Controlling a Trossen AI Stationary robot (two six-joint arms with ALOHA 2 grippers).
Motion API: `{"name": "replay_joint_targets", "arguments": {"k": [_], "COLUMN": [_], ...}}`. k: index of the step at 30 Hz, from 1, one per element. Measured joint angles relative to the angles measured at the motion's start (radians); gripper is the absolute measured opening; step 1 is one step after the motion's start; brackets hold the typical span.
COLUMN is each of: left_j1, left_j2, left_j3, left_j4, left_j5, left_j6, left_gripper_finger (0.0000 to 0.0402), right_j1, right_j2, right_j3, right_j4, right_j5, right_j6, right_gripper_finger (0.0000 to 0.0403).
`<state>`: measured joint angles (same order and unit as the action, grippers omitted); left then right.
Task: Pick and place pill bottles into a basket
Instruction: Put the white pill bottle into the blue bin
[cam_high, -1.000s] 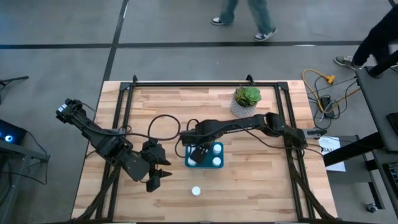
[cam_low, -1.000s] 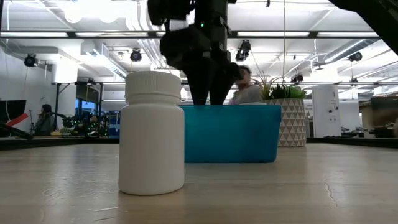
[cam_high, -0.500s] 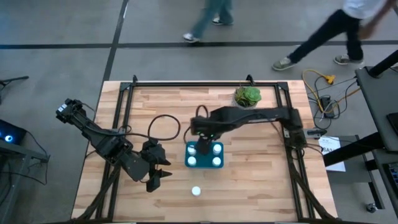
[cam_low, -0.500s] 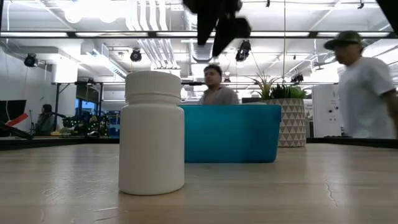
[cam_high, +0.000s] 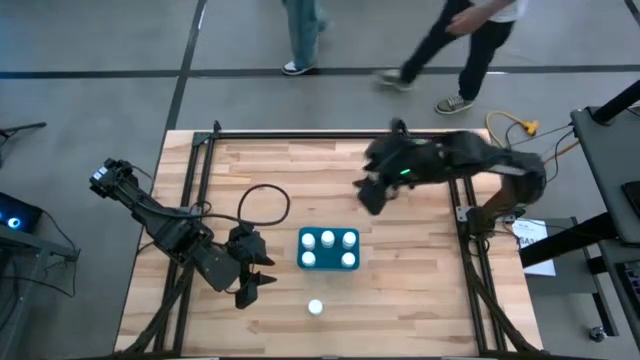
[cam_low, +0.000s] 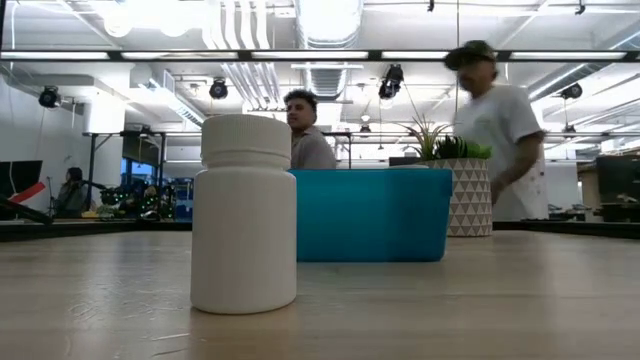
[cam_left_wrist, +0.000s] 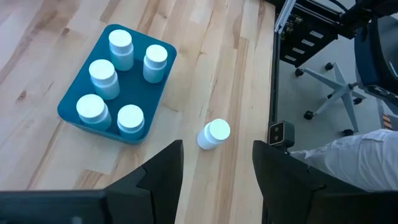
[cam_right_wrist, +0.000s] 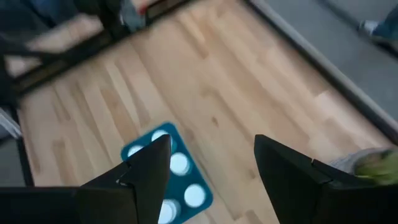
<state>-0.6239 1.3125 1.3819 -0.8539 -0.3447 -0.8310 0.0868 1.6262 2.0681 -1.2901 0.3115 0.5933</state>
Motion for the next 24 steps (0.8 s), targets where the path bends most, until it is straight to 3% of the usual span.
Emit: {"name": "replay_joint_targets", "arguments": {"k": [12,24], "left_j1": [0.0,0.0], "left_j2": [0.0,0.026], "left_j3": [0.0,0.0], "left_j4": [0.013,0.16], "left_j5": [-0.001,-0.004], "left_j6": [0.0,0.0], "left_gripper_finger": [0.0176,0.0176], "right_j1": [0.043,0.175], "right_j2": [-0.279,-0.376], "right_j3": [-0.015,-0.023], "right_j4": [0.075,0.074], "right_j5": [0.007,0.006], "right_j6": [-0.133,-0.172], "right_gripper_finger": [0.0175,0.0087]}}
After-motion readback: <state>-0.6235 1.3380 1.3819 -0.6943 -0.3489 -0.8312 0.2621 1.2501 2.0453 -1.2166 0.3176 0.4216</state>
